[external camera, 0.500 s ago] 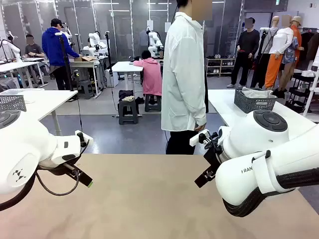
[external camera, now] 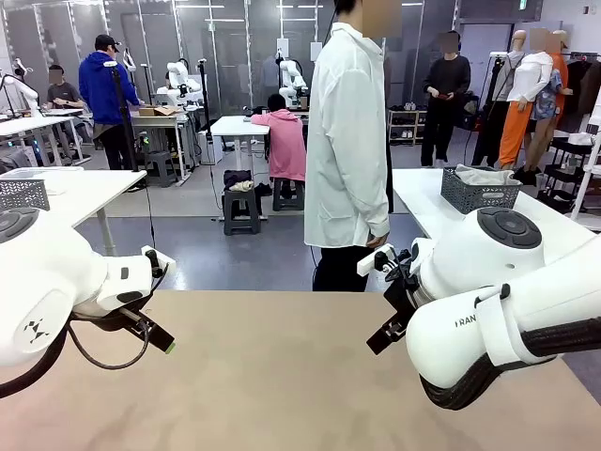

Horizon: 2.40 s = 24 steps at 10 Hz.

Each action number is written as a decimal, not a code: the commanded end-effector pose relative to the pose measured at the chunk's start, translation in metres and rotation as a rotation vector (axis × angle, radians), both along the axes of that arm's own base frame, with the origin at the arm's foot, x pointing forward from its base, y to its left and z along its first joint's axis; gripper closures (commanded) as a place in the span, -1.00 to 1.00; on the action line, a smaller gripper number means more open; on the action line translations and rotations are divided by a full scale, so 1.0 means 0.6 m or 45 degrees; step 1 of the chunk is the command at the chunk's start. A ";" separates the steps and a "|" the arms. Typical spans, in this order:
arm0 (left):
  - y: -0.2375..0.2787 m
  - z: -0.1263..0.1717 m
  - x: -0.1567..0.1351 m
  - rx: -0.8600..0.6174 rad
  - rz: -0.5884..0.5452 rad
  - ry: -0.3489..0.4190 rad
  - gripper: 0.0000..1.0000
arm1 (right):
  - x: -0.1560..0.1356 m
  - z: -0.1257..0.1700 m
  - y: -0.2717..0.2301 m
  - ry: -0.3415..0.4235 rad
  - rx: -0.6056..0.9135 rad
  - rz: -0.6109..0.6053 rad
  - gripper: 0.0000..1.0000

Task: Fold the towels and place them in the basket.
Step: When a person lays out a Towel with hook on the table, fold it in half twice.

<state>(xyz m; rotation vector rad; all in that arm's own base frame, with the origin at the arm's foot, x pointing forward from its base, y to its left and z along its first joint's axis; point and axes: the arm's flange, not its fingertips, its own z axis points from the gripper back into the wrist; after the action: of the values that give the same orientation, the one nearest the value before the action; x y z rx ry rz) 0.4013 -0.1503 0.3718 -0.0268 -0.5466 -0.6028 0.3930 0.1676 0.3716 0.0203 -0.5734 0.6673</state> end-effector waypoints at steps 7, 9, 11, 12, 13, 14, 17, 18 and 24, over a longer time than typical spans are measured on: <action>0.118 0.129 0.018 -0.097 -0.255 -0.201 -1.00 | -0.008 0.140 -0.101 -0.070 0.077 0.278 -1.00; 0.197 0.222 0.016 -0.093 -0.402 -0.263 -1.00 | -0.039 0.254 -0.175 -0.093 0.048 0.357 -1.00; 0.263 0.303 -0.007 -0.050 -0.489 -0.353 -1.00 | -0.090 0.347 -0.234 -0.163 0.100 0.408 -1.00; 0.293 0.340 -0.020 -0.035 -0.541 -0.384 -1.00 | -0.114 0.387 -0.259 -0.185 0.138 0.423 -1.00; 0.314 0.369 -0.030 -0.038 -0.590 -0.419 -1.00 | -0.128 0.421 -0.279 -0.199 0.152 0.438 -1.00; 0.331 0.399 -0.039 -0.048 -0.639 -0.443 -1.00 | -0.139 0.450 -0.294 -0.202 0.193 0.480 -1.00; 0.373 0.455 -0.065 -0.057 -0.749 -0.449 -1.00 | -0.169 0.515 -0.326 -0.211 0.245 0.575 -1.00; 0.373 0.457 -0.069 -0.032 -0.775 -0.425 -1.00 | -0.174 0.521 -0.323 -0.218 0.240 0.588 -1.00; 0.367 0.453 -0.067 -0.044 -0.722 -0.464 -1.00 | -0.177 0.522 -0.316 -0.221 0.237 0.544 -1.00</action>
<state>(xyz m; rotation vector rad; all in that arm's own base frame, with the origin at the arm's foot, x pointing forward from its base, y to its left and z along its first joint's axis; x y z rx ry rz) 0.3588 0.0704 0.6426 -0.1213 -0.8972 -1.1515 0.2873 -0.0230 0.6864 0.2652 -0.8041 1.0148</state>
